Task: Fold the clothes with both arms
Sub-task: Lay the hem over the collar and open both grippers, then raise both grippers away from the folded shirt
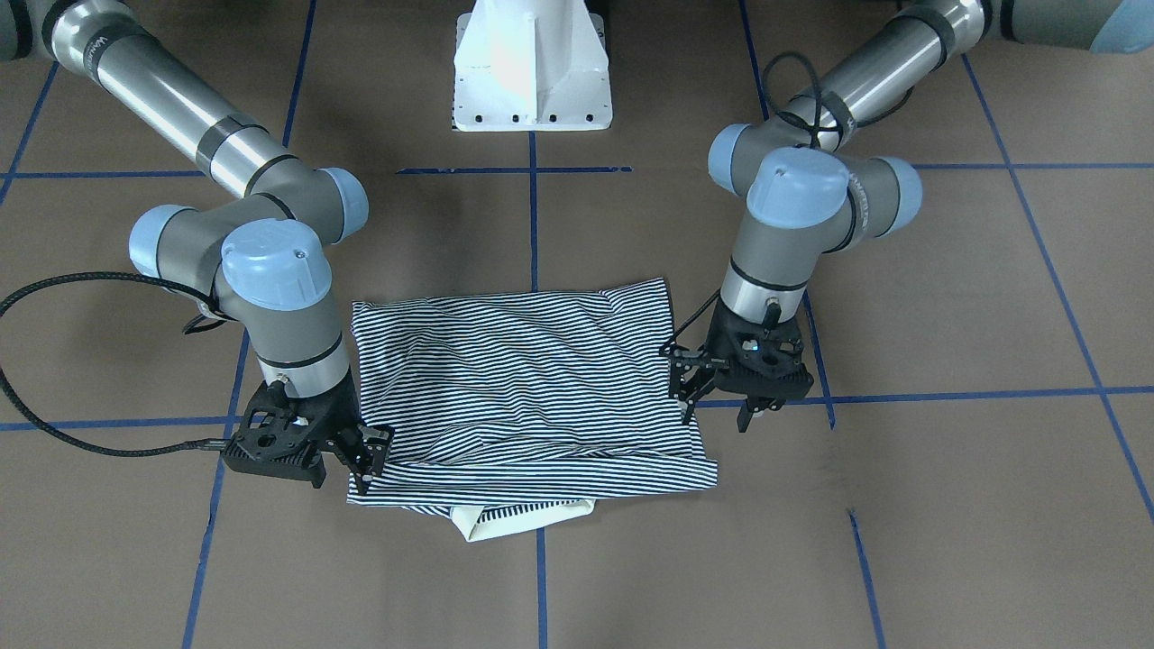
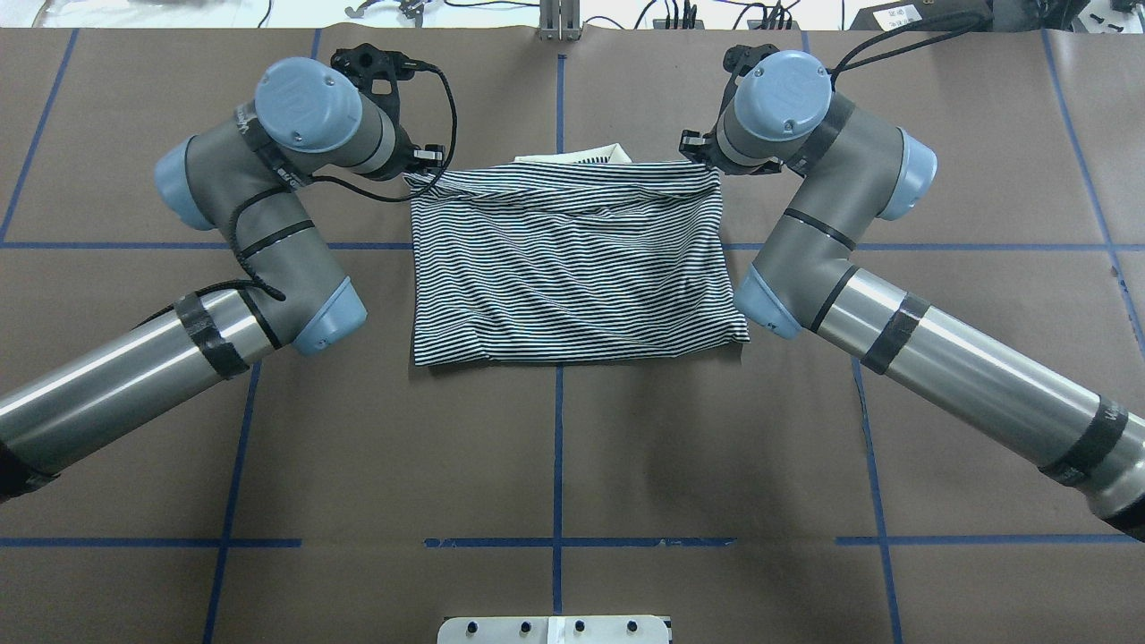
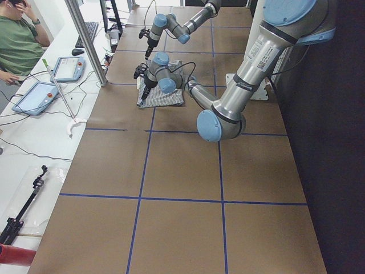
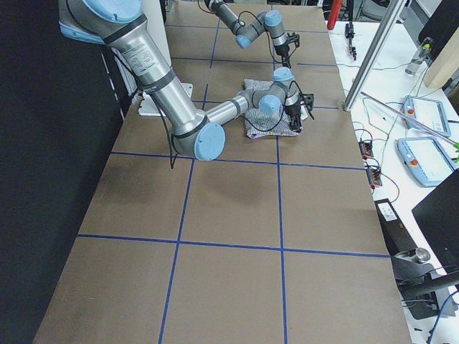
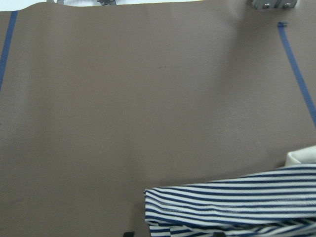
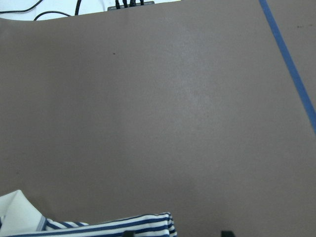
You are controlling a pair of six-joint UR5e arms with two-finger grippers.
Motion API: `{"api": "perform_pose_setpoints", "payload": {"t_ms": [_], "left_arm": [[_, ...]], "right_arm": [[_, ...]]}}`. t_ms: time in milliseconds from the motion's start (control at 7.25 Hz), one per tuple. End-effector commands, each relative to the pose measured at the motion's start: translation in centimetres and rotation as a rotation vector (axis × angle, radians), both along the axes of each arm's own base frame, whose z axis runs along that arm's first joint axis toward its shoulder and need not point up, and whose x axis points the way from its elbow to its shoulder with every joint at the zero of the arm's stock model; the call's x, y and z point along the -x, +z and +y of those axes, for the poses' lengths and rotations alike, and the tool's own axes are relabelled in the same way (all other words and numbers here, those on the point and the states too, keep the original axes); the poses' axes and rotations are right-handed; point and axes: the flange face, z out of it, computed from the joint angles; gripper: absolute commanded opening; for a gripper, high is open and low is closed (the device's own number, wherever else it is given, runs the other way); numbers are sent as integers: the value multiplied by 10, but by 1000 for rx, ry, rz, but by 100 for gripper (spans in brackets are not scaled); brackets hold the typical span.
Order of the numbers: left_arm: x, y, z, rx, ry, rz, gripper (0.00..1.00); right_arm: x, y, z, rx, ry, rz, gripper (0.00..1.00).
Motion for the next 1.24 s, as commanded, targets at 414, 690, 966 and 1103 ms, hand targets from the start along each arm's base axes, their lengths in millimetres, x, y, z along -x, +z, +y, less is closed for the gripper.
{"api": "perform_pose_setpoints", "payload": {"t_ms": [414,690,966,1103], "left_arm": [[-5,56,113,153,4,225,53],[-31,59,148,212,0,272,46],[-46,57,164,234,15,281,46],[-53,57,170,238,15,281,46]], "right_arm": [[-94,55,21,-138,-189,-73,100],[-94,53,21,-130,-179,-81,100],[-93,53,21,-120,-170,-86,100],[-93,55,21,-118,-170,-84,100]]}}
